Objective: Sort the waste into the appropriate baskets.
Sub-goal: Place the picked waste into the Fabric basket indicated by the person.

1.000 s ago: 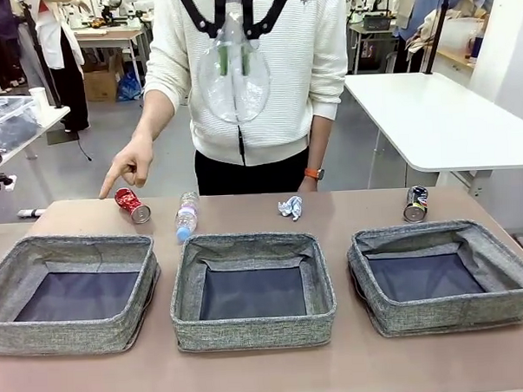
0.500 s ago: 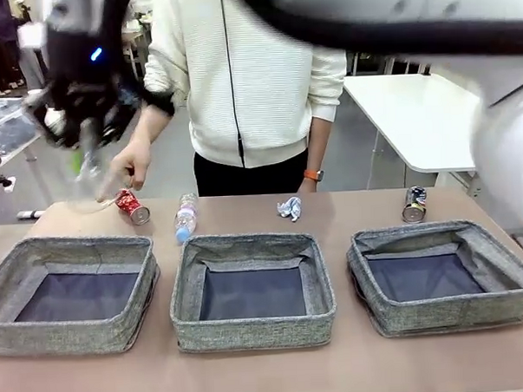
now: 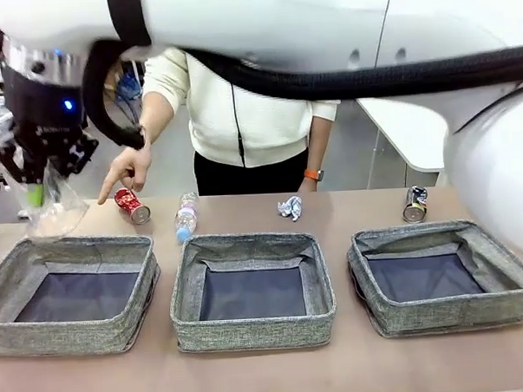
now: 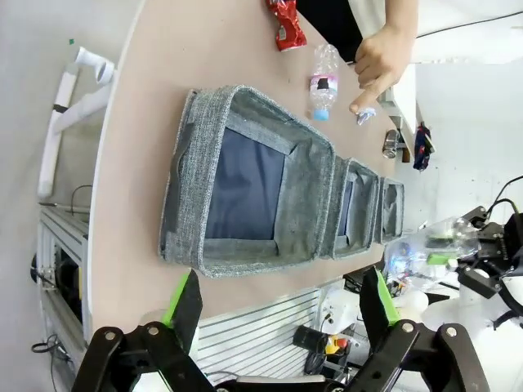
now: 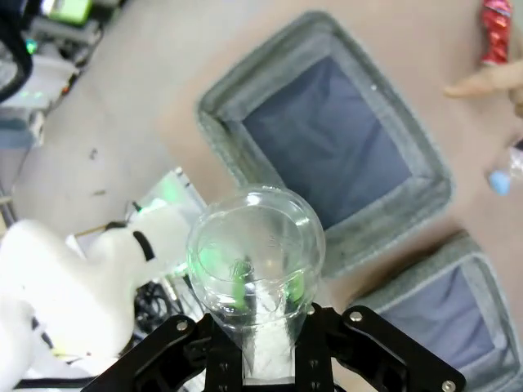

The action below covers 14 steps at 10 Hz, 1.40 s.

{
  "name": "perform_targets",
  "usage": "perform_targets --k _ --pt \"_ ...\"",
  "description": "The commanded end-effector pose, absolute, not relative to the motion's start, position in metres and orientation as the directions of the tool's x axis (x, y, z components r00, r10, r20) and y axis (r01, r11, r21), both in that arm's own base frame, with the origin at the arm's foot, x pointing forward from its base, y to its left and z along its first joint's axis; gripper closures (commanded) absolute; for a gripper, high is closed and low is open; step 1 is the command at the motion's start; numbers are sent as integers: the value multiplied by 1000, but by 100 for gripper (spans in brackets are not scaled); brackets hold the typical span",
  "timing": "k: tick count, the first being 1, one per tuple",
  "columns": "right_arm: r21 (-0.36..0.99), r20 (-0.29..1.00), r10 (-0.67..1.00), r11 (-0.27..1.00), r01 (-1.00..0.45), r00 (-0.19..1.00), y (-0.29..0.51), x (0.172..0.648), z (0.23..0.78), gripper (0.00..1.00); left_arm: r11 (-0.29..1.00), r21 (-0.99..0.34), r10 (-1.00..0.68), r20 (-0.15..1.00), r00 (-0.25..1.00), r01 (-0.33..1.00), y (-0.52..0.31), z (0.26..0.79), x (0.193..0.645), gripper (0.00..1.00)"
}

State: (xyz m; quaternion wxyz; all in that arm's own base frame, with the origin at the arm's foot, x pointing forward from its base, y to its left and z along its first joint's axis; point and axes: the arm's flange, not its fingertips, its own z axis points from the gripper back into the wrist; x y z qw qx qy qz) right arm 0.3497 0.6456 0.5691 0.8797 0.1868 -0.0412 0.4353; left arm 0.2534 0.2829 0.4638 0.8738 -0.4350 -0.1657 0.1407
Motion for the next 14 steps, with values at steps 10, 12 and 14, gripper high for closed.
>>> perform_targets --k 10,12,14 --pt "207 262 755 564 -800 601 655 372 493 0 591 -799 391 166 905 -108 280 463 252 0" --pt "228 271 743 568 -791 612 650 373 494 0 591 -799 391 166 905 -108 280 463 252 0" --pt "239 265 740 571 -785 619 648 375 493 0 591 -799 391 166 905 -108 280 463 252 0"
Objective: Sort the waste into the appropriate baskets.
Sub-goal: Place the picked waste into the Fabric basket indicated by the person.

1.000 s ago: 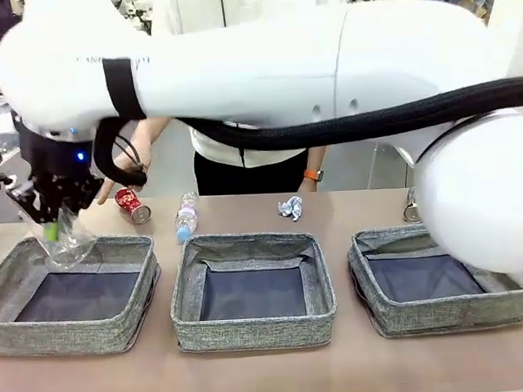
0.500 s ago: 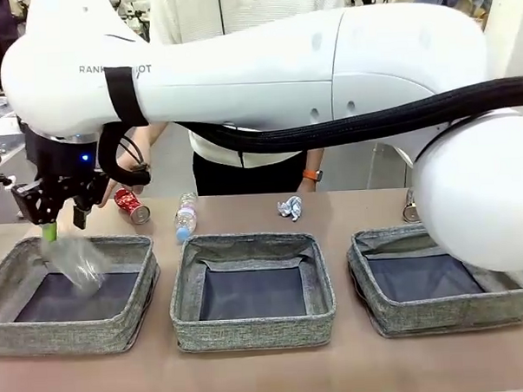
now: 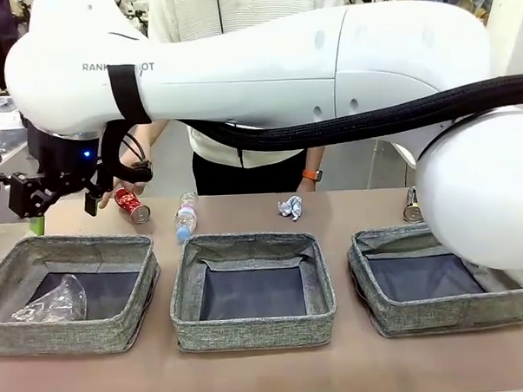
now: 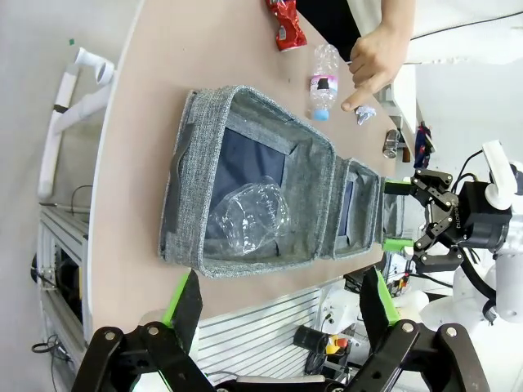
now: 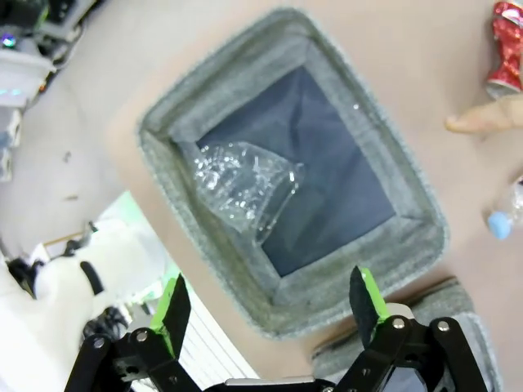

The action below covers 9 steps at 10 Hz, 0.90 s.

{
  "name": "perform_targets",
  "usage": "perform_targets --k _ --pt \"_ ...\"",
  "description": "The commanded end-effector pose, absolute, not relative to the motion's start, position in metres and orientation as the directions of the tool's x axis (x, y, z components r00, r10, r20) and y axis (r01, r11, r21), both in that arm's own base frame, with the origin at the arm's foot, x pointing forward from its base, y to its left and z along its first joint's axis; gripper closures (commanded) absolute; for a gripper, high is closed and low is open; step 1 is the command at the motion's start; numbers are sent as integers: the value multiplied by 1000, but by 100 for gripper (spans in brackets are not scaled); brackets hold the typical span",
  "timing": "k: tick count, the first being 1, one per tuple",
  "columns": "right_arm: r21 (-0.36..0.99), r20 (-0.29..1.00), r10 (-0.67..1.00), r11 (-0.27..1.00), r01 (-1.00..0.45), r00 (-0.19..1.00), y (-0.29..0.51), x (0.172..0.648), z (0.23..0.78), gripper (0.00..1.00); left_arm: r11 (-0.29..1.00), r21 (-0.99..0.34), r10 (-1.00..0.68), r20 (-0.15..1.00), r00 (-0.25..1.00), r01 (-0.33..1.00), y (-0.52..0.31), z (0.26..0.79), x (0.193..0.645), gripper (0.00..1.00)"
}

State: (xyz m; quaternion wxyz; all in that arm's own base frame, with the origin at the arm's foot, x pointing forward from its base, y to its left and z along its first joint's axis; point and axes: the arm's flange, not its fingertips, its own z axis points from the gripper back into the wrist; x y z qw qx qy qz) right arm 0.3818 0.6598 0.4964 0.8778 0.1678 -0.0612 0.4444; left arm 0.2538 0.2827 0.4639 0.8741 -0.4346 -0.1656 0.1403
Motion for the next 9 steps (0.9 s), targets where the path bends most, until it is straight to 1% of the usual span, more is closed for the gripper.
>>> perform_targets --k 1,2,3,4,5,6,7,8,9 --pt "265 259 739 565 -782 622 646 376 493 0 591 -799 391 166 905 -108 280 463 252 0" --pt "340 264 723 549 -763 638 630 380 499 0 591 -799 391 166 905 -108 280 463 252 0" --pt "462 267 664 548 -698 698 590 387 508 0 591 -799 391 166 905 -108 280 463 252 0" --pt "571 257 633 511 -643 730 536 387 514 0 591 -799 391 166 905 -108 280 463 252 0" --pt "624 289 573 495 -605 767 478 373 517 0 591 -799 391 166 905 -108 280 463 252 0" --pt "624 326 496 526 -578 805 415 355 510 0 591 -799 391 166 905 -108 280 463 252 0" --pt "633 292 386 608 -479 875 372 342 497 0 591 -799 391 166 905 -108 280 463 252 0" --pt "591 176 249 747 -304 953 368 328 498 0 591 -799 391 166 905 -108 280 463 252 0" --pt "617 257 466 596 -515 847 486 425 538 0 591 -799 391 166 905 -108 280 463 252 0"
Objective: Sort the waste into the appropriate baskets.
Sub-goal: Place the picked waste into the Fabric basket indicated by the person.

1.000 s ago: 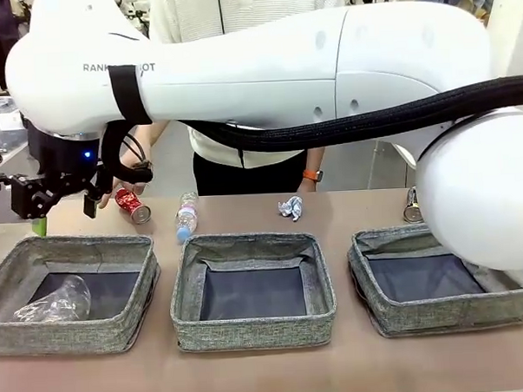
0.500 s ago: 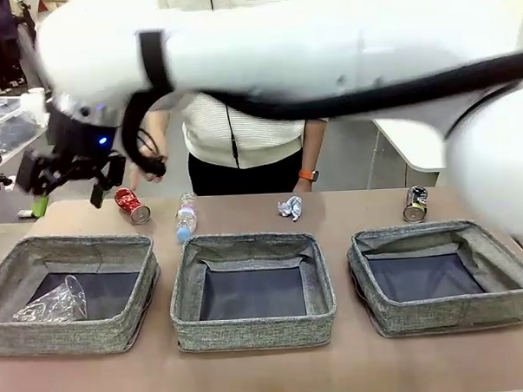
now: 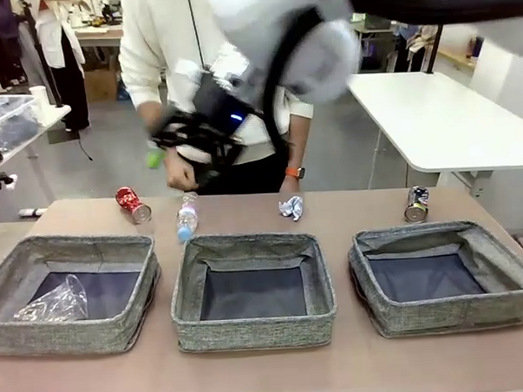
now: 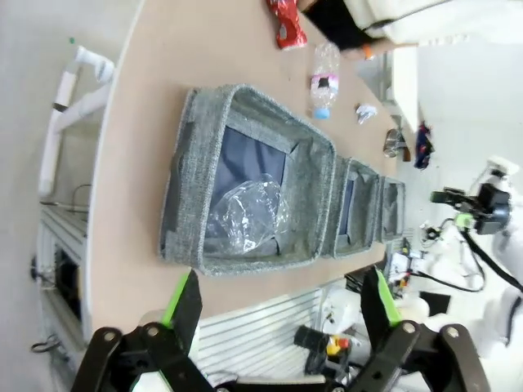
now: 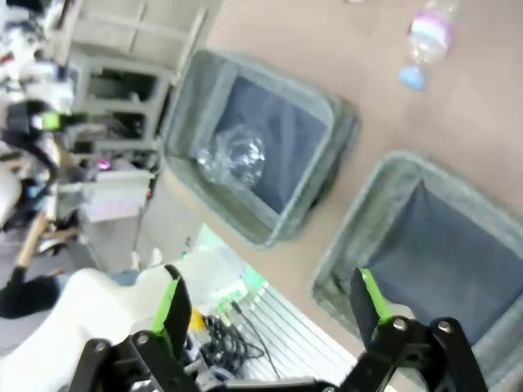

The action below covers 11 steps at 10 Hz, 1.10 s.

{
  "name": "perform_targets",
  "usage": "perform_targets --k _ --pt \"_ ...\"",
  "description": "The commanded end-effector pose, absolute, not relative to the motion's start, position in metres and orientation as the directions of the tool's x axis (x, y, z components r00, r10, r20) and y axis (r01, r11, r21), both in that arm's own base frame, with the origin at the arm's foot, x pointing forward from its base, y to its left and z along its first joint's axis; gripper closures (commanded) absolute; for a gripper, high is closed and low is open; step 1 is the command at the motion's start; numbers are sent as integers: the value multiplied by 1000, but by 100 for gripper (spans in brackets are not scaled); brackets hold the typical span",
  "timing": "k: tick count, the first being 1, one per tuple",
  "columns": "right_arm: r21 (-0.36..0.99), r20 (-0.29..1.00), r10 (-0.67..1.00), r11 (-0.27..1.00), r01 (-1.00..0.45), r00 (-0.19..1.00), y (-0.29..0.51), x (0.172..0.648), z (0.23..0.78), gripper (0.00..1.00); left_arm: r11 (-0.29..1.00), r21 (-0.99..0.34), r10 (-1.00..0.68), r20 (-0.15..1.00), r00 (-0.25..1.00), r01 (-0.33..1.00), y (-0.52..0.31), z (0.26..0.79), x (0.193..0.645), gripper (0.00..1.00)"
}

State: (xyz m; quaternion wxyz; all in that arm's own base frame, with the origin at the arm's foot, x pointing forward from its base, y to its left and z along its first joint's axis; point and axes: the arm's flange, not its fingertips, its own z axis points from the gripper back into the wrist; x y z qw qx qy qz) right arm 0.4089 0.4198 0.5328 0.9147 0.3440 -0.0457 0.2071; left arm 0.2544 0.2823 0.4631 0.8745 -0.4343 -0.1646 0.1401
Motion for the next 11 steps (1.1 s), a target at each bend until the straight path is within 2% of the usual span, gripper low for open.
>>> perform_targets --k 1,2,3,4,5,7,8,9,10,11 --pt "617 257 466 596 -515 847 486 425 538 0 591 -799 391 166 905 -108 280 463 252 0" --pt "610 226 347 678 -410 910 420 409 533 0 584 -806 388 166 907 -102 282 463 254 0" --pt "710 195 277 622 -331 941 414 433 536 0 604 -796 365 254 896 -20 259 460 264 0" --pt "840 136 226 490 -233 965 377 445 543 0 485 -873 250 193 949 50 235 455 277 0" --pt "905 117 193 384 -185 974 330 445 549 0 400 -915 262 172 950 55 211 451 295 0" --pt "949 -123 265 314 35 956 232 436 535 0 283 -956 236 147 961 77 158 438 326 0" --pt "978 -107 373 208 29 922 181 430 517 0 202 -976 191 125 973 86 143 432 333 0" --pt "985 -118 333 158 68 936 135 421 493 0 146 -989 310 74 948 29 135 430 337 0" --pt "976 -165 264 184 118 950 98 402 465 0 162 -987 372 48 927 -14 132 432 337 0" --pt "985 -122 241 149 88 963 78 382 456 0 154 -987 395 17 918 -48 131 434 337 0"
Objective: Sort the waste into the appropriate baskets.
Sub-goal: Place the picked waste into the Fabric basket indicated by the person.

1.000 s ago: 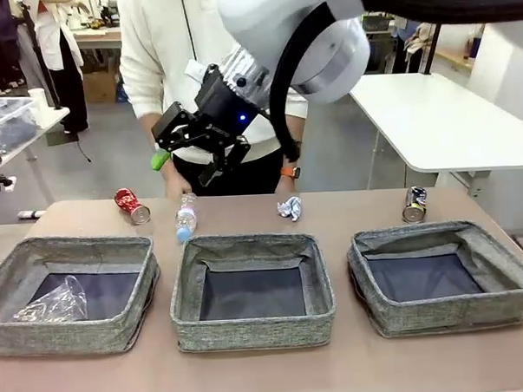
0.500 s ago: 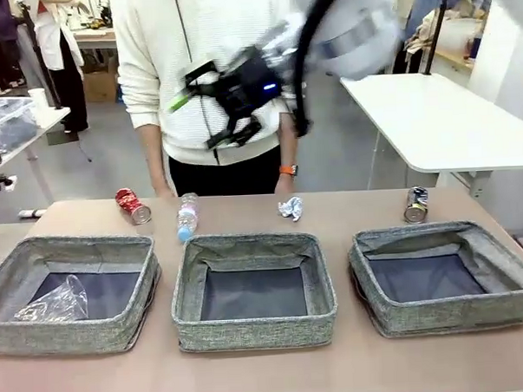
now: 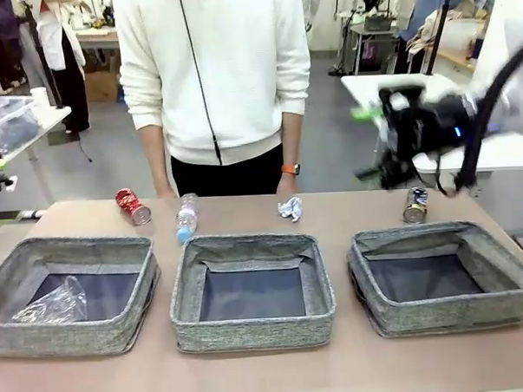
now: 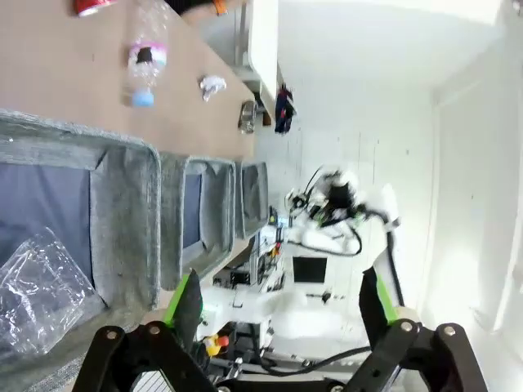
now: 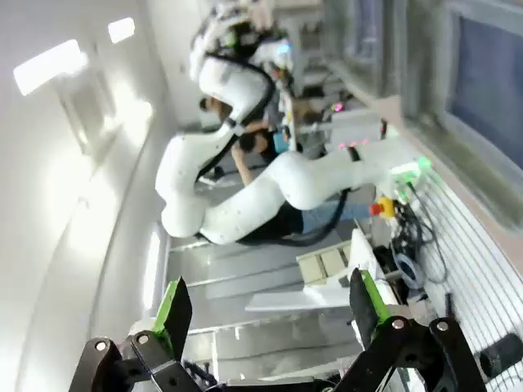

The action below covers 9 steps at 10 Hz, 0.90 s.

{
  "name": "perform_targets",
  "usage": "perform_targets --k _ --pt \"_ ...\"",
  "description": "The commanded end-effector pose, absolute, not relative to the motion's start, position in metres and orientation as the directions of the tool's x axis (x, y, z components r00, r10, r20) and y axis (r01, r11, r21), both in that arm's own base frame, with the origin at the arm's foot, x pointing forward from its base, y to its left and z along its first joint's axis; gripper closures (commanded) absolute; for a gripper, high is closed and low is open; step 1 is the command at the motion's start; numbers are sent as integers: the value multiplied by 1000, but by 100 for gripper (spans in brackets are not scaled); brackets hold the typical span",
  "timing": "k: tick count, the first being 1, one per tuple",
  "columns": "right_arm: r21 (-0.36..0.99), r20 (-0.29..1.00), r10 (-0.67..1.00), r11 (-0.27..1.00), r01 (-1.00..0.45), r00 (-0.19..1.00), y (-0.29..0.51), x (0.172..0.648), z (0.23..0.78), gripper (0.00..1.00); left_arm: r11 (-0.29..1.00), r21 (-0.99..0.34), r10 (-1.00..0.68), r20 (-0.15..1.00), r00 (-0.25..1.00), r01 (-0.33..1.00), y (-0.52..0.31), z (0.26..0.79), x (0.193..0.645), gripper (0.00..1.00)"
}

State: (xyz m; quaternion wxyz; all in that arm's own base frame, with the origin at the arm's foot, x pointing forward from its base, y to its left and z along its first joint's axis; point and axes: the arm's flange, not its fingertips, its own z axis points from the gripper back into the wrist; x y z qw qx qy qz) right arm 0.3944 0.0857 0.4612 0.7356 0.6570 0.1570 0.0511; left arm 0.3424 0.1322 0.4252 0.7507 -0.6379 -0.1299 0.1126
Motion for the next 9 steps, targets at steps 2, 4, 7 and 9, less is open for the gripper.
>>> perform_targets --k 2,4,7,9 --pt "995 -24 106 102 14 994 37 316 459 0 142 -989 375 19 927 -37 127 432 336 0" --pt "985 -19 -46 172 27 999 9 249 466 0 139 -989 346 3 938 -48 119 428 335 0" --pt "990 7 -32 143 -3 999 -18 297 481 0 69 -995 300 -52 953 -76 113 432 331 0" --pt "990 7 -32 143 -3 999 -18 297 481 0 137 -989 319 -7 948 -53 118 425 336 0"
